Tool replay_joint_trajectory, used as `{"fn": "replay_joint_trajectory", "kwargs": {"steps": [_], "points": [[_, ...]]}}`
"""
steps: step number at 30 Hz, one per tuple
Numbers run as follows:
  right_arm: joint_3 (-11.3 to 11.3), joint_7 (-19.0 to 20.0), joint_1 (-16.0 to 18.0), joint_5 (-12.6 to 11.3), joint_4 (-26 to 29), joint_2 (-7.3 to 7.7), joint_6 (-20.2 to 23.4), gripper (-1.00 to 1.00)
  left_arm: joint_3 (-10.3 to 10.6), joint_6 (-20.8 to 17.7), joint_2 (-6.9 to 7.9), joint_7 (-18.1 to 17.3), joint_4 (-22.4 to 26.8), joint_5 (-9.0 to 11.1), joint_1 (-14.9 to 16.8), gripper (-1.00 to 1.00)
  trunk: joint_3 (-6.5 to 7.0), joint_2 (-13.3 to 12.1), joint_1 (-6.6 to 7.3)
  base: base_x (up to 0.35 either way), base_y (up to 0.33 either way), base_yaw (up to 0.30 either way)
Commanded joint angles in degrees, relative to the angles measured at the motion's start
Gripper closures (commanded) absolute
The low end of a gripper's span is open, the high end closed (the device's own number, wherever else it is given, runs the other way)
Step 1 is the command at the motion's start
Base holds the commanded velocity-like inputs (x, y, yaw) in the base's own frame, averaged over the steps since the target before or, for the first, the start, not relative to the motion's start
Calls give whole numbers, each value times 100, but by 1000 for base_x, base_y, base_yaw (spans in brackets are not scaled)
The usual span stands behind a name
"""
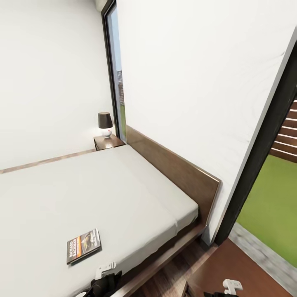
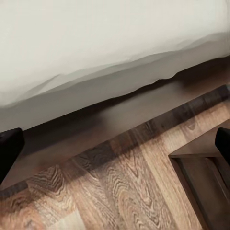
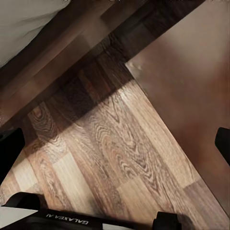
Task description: In the bedroom, move the book from the bed onto either nightstand, and place the two sandals side by side next to the bed.
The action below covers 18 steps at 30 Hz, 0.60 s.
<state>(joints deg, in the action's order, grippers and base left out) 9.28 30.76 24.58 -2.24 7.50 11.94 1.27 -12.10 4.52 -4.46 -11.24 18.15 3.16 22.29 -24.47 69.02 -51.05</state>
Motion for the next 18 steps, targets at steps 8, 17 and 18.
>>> {"fn": "replay_joint_trajectory", "kwargs": {"steps": [8, 17, 18], "points": [[21, 26, 3, -22, -3, 1, 13, -100, -29, 5, -3, -36, -5, 28, 4, -100, 138, -319, 176, 0, 0, 0], [20, 26, 3, -22, 0, 1, 13, -100, -29, 5, -3, -35, -5, 27, 4, -100, 300, -680, 374, 0, 0, 0], [21, 26, 3, -22, 0, 1, 13, -100, -29, 5, -3, -35, -5, 27, 4, -100, 318, -720, 396, 0, 0, 0]]}}
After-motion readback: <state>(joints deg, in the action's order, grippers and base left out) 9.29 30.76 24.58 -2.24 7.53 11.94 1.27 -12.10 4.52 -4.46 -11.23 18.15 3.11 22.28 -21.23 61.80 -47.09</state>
